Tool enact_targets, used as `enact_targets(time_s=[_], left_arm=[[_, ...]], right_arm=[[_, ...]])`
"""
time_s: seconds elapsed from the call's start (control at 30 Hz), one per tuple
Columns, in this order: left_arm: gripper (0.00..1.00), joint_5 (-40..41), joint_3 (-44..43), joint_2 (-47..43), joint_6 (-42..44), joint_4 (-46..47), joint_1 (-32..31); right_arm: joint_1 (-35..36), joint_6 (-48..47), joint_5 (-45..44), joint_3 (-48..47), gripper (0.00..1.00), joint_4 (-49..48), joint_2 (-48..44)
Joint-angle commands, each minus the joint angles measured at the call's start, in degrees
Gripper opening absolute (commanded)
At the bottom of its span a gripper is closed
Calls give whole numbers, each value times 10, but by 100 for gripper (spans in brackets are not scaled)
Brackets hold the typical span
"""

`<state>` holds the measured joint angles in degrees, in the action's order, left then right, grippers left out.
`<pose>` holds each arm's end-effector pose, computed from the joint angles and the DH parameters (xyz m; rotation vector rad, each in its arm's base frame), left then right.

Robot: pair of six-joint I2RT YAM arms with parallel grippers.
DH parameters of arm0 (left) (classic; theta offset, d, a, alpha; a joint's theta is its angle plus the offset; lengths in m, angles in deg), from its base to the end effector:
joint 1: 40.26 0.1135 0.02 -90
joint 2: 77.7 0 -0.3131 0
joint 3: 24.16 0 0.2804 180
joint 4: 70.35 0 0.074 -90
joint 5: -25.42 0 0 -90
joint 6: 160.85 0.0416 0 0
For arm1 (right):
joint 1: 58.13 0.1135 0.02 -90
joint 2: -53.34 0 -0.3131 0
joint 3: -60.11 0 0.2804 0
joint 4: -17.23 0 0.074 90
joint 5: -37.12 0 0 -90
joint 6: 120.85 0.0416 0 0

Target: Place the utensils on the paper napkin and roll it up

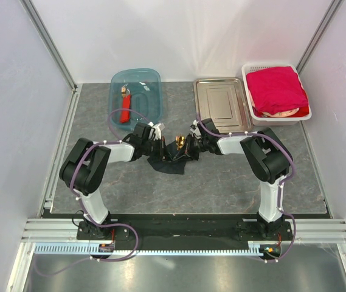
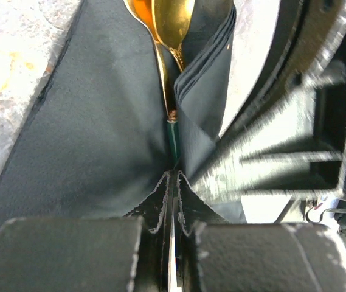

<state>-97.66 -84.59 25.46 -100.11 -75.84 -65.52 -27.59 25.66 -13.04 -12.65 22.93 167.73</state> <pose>0.3247 -0.1783 0.1469 0.1981 2.5364 -1.1093 0.3574 0.2418 0.1345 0.2343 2.7176 1.4361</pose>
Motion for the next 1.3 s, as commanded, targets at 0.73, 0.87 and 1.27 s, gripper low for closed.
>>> enact_targets(time_s=[0.73,0.87,1.27], left_arm=[[36,-16,34,-70,39,-89,21],[24,-8,28,-52,39,-88,21],[13,-4,27,-27,27,-82,15]], right_arm=[[-13,-41,-22,-6,0,30,-2],[-12,-30,-17,-5,0,21,-8],[5,21,-3,-7,0,-27,-11]])
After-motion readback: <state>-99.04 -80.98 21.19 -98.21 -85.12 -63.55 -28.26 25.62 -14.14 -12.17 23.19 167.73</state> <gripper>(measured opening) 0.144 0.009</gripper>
